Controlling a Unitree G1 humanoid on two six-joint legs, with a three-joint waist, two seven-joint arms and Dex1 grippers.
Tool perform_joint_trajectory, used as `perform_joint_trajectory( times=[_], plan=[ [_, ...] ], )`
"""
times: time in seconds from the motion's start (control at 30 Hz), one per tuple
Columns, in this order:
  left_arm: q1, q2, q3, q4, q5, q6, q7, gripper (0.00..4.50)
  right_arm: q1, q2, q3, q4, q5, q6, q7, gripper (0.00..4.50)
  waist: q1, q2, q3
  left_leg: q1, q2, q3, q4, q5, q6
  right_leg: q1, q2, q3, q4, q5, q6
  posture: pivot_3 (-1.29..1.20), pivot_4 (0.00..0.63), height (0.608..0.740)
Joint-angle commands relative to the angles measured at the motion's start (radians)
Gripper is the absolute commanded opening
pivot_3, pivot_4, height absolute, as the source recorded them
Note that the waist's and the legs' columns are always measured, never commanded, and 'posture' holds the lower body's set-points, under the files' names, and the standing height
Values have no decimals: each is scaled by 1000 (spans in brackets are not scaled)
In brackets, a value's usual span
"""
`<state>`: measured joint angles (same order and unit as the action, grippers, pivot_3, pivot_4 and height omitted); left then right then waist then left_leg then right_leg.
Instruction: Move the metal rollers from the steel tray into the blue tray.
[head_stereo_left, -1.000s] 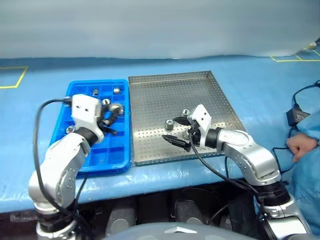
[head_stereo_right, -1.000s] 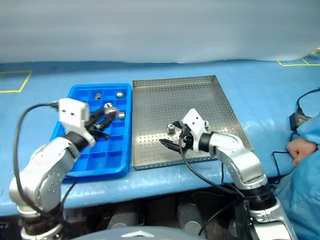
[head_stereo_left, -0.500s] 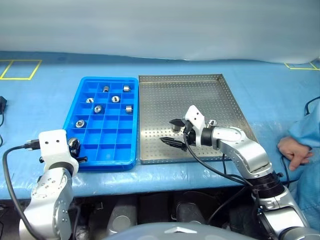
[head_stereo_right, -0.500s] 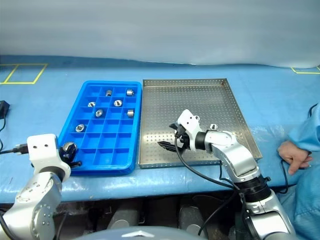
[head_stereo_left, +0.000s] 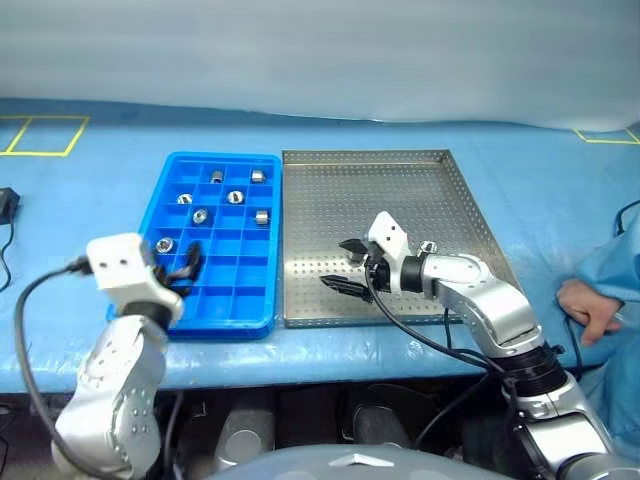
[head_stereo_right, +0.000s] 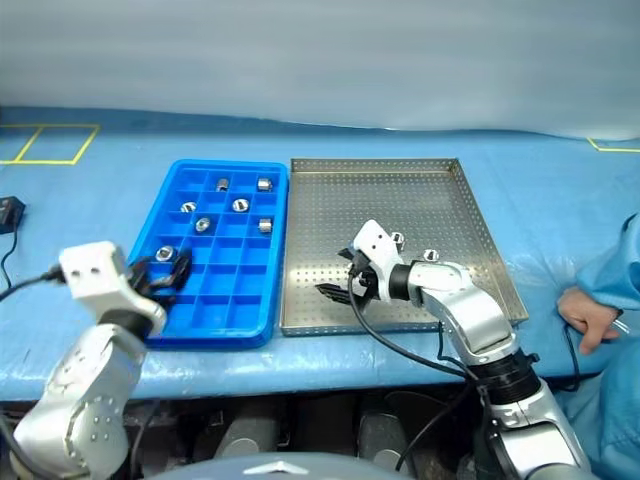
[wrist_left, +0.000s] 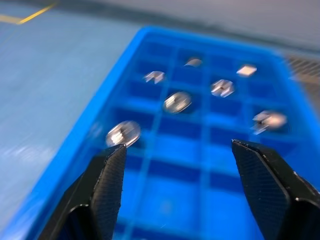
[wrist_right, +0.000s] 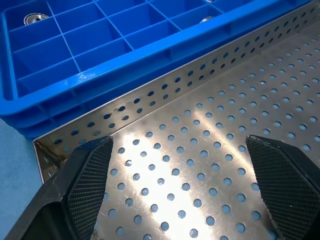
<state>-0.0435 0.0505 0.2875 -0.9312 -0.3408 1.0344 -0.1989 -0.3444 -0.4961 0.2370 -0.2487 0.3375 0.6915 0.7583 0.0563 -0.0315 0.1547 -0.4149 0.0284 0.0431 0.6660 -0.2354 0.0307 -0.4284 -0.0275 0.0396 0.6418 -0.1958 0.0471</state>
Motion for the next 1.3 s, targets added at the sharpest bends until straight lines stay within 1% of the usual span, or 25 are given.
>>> perform_joint_trajectory(
  times=[0.03,0.17,0.23,0.33,0.4,0.5,0.6,0.67,0.8,0.97,1.1,1.13,1.3],
  plan=[
    [-141,101,-162,143,-20,-79,-113,3585,3,-2,-31,-41,-4,-2,-27,4500,-2,0,0,0,-1,0,0,0,0,0,1,0,0,0,-1,125,150,740],
    [-317,209,-376,429,60,-170,-203,3585,36,-14,-37,-69,-37,-6,-74,4500,-15,0,0,0,-3,1,0,0,0,1,2,0,0,-1,0,24,150,740],
    [-401,220,-466,589,90,-229,-257,3585,67,-13,-73,-113,-37,7,-115,4500,-27,1,0,0,-3,1,-1,0,1,0,2,2,-1,-1,1,-23,150,740],
    [-481,223,-529,767,131,-297,-294,3585,127,-22,-109,-195,-41,30,-163,4500,-54,1,0,-1,-3,2,-1,-2,2,-1,2,3,-2,0,0,-122,150,740],
    [-537,221,-577,909,165,-353,-334,3585,194,-32,-144,-265,-48,47,-203,4500,-71,1,0,-1,-3,2,-1,-2,2,-1,2,3,-2,0,0,-180,150,740],
    [-564,210,-586,1018,165,-387,-383,3585,258,-20,-170,-338,-40,72,-246,4500,-108,2,0,-1,-3,2,-2,-3,2,-1,2,3,-2,-1,0,-238,150,740],
    [-596,203,-609,1125,209,-432,-395,3585,311,-8,-183,-384,-34,86,-274,4500,-143,2,0,-1,-2,3,-2,-4,3,-2,2,5,-1,-1,0,-279,150,740],
    [-611,203,-620,1162,229,-452,-405,3585,325,0,-181,-400,-36,93,-289,4500,-164,2,0,0,-2,3,-2,-4,3,-2,2,5,0,-4,5,-288,150,740],
    [-618,206,-620,1185,247,-450,-421,3585,310,16,-156,-405,-28,97,-296,4500,-201,2,0,1,-1,4,-1,-4,3,-1,2,7,1,-4,5,-289,150,740],
    [-605,218,-625,1194,281,-423,-419,3585,279,25,-147,-391,-30,94,-300,4500,-232,2,0,1,0,4,0,-4,3,-1,2,7,1,-3,6,-265,150,740],
    [-578,224,-619,1155,288,-412,-418,3585,266,20,-140,-374,-32,92,-294,4500,-239,2,0,1,0,3,-1,-4,3,-1,2,7,1,-2,8,-248,150,740],
    [-572,224,-614,1146,286,-408,-419,3585,262,20,-136,-368,-33,91,-293,4500,-239,2,0,1,0,3,-2,-4,3,-1,1,7,1,0,11,-237,150,740],
    [-560,228,-601,1129,285,-406,-417,3585,236,18,-121,-344,-35,88,-284,4500,-235,2,0,1,0,2,-2,-4,3,-1,1,7,1,0,12,-220,150,740]
  ],
)
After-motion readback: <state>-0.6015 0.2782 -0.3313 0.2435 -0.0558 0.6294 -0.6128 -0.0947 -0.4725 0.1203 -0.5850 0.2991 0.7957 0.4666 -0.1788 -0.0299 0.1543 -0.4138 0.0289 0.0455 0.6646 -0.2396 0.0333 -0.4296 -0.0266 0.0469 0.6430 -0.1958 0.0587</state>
